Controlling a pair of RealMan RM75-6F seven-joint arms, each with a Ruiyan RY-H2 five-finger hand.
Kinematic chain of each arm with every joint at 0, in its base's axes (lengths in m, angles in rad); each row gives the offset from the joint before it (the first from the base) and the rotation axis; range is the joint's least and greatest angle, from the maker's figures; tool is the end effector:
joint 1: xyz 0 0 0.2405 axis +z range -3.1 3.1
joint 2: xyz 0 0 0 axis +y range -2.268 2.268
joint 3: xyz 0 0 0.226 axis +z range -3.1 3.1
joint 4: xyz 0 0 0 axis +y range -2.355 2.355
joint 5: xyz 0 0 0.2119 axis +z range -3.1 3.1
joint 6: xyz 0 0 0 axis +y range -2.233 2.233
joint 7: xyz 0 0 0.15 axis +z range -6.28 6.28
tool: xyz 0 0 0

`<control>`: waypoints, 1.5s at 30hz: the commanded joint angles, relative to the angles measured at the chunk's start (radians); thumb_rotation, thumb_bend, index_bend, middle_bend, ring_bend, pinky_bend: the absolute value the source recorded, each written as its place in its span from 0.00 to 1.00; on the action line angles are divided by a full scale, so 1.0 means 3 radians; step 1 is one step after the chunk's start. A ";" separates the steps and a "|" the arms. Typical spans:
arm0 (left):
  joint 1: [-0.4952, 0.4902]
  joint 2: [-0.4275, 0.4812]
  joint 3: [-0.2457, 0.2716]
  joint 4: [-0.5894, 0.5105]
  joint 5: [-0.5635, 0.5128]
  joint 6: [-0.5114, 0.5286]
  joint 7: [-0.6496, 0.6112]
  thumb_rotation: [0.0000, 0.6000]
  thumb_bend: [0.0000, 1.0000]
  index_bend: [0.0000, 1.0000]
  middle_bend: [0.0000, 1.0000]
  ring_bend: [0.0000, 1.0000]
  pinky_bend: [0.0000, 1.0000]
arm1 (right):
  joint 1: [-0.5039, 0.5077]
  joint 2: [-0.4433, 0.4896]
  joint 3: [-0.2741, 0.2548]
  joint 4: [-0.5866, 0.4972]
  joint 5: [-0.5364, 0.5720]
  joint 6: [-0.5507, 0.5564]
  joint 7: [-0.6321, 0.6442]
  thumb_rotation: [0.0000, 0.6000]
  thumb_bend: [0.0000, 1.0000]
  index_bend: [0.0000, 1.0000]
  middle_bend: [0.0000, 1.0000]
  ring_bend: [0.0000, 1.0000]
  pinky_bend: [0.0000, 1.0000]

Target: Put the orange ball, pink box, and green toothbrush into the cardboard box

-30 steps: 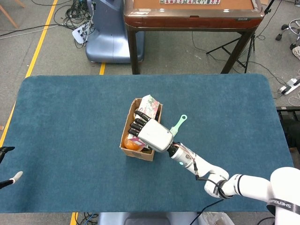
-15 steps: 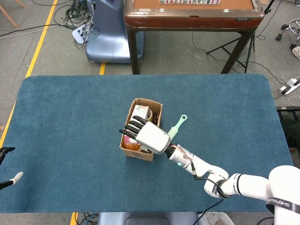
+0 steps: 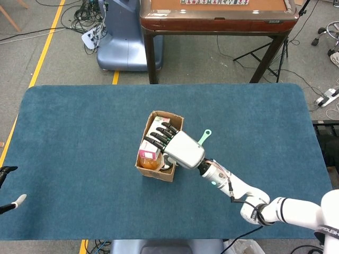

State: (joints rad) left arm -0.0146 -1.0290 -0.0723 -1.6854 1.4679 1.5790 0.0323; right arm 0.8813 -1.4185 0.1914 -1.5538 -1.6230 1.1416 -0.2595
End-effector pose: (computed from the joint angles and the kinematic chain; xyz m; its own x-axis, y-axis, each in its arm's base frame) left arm -0.2867 0.1683 0.1814 0.4414 -0.0833 0.8934 0.8965 0.0837 -0.4351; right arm -0.0206 -0.3173 0.0338 0.4394 0.1952 0.8768 -0.4919 -0.7644 0.4167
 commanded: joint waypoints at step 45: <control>0.0010 0.0015 -0.0005 -0.0020 0.0018 0.0030 -0.0032 1.00 0.11 0.26 0.28 0.26 0.42 | 0.0043 -0.0198 -0.0194 0.0910 0.2142 -0.1434 -0.1017 1.00 0.93 0.31 1.00 1.00 1.00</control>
State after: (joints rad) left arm -0.0116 -1.0245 -0.0738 -1.6913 1.4733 1.5878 0.0227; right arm 0.8756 -1.4512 0.1422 -1.3058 -1.0050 0.7333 -0.5464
